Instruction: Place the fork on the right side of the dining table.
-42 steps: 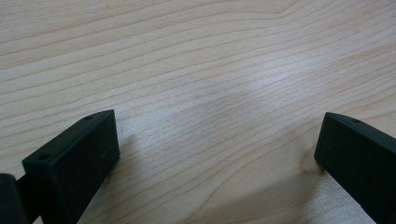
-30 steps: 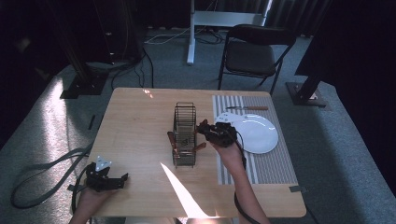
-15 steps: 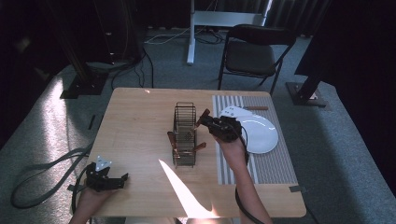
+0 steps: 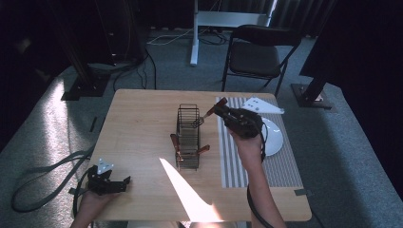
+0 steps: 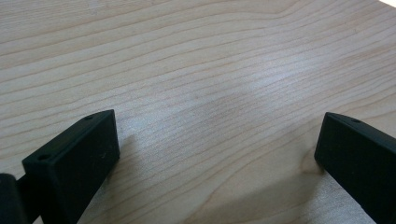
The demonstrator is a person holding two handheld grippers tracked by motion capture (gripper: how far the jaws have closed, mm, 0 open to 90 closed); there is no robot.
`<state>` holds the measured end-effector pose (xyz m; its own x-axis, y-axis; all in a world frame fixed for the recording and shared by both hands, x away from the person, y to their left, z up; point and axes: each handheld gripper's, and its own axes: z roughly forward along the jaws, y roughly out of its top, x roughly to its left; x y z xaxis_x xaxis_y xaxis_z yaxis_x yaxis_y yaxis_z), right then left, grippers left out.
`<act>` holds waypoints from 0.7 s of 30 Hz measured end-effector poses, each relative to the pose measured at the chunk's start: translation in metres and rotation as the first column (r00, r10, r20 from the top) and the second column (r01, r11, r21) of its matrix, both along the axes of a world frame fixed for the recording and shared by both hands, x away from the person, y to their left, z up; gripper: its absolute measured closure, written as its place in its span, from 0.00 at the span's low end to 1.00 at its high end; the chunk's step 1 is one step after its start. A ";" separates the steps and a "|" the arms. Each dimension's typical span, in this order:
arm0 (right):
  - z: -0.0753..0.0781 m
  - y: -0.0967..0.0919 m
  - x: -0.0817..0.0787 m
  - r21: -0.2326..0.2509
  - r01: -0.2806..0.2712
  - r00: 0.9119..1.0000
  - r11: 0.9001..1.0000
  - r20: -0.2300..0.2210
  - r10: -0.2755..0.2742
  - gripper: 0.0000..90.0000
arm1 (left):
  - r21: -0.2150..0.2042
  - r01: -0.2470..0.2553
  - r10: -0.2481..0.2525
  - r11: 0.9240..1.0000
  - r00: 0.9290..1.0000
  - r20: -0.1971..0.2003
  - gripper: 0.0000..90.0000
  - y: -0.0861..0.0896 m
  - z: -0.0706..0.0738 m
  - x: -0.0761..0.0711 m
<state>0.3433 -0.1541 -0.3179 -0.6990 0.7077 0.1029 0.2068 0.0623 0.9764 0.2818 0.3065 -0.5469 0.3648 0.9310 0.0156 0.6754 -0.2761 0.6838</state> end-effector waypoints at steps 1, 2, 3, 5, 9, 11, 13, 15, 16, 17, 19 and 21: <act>0.003 -0.004 -0.002 0.006 0.008 1.000 1.000 0.007 -0.008 0.90 | 0.000 0.000 0.000 1.000 1.000 0.000 0.00 0.000 0.000 0.000; 0.006 -0.008 -0.004 0.009 0.020 1.000 1.000 0.016 -0.020 0.90 | 0.000 0.000 0.000 1.000 1.000 0.000 0.00 0.000 0.000 0.000; 0.008 -0.012 -0.006 0.013 0.033 0.999 0.999 0.020 -0.033 0.90 | 0.000 0.000 0.000 1.000 1.000 0.000 0.00 0.000 0.000 0.000; 0.010 -0.017 -0.007 0.014 0.045 0.999 0.999 0.023 -0.045 0.90 | 0.000 0.000 0.000 1.000 1.000 0.000 0.00 0.000 0.000 0.000; 0.008 -0.037 -0.013 0.009 0.117 0.993 0.993 0.019 -0.117 0.90 | 0.000 0.000 0.000 1.000 1.000 0.000 0.00 0.000 0.000 0.000; 0.002 -0.048 -0.017 0.006 0.158 0.987 0.987 0.007 -0.158 0.90 | 0.000 0.000 0.000 1.000 1.000 0.000 0.00 0.000 0.000 0.000; -0.007 -0.059 -0.021 0.009 0.202 0.979 0.979 -0.021 -0.202 0.90 | 0.000 0.000 0.000 1.000 1.000 0.000 0.00 0.000 0.000 0.000; -0.021 -0.070 -0.025 0.009 0.241 0.969 0.971 -0.052 -0.240 0.90 | 0.000 0.000 0.000 1.000 1.000 0.000 0.00 0.000 0.000 0.000; -0.033 -0.079 -0.028 0.016 0.269 0.960 0.963 -0.080 -0.267 0.90 | -0.001 0.000 0.000 1.000 1.000 0.000 0.00 0.000 0.000 0.000; -0.033 -0.079 -0.028 0.016 0.269 0.960 0.963 -0.080 -0.267 0.90 | -0.001 0.000 0.000 1.000 1.000 0.000 0.00 0.000 0.000 0.000; -0.046 -0.087 -0.032 0.027 0.299 0.950 0.954 -0.107 -0.295 0.90 | 0.000 0.000 0.000 1.000 1.000 -0.001 0.00 0.000 0.000 0.000; -0.058 -0.094 -0.037 0.037 0.328 0.938 0.944 -0.130 -0.321 0.90 | 0.000 0.000 0.000 1.000 1.000 -0.002 0.00 0.000 0.000 0.000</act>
